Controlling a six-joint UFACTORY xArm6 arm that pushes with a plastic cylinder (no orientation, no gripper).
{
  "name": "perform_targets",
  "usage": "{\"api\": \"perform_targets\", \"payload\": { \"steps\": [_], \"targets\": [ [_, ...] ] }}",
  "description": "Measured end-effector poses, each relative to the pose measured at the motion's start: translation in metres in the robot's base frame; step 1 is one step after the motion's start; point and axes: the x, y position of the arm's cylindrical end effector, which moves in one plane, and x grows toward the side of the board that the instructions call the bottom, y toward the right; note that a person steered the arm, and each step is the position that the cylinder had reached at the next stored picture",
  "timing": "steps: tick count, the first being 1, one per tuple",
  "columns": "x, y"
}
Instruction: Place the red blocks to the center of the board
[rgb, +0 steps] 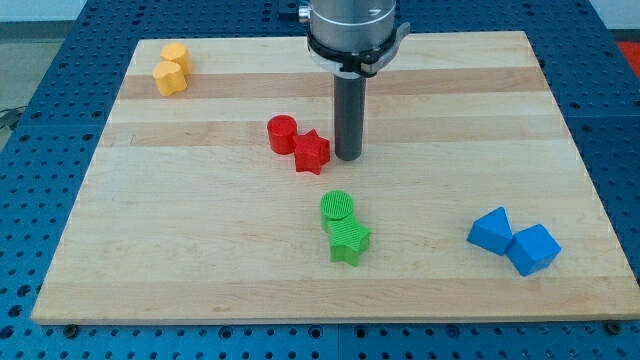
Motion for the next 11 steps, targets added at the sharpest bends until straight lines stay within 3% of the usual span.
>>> {"api": "perform_targets", "payload": {
  "steps": [1,3,4,5,6,7,10,11],
  "targets": [
    [0.002,0.0],
    [0.055,-0.013],
    [0.056,-0.025],
    [0.033,-0.033],
    [-0.021,-0.032],
    [-0.025,-0.032],
    [0.061,-0.073],
    [0.03,-0.108]
  ]
}}
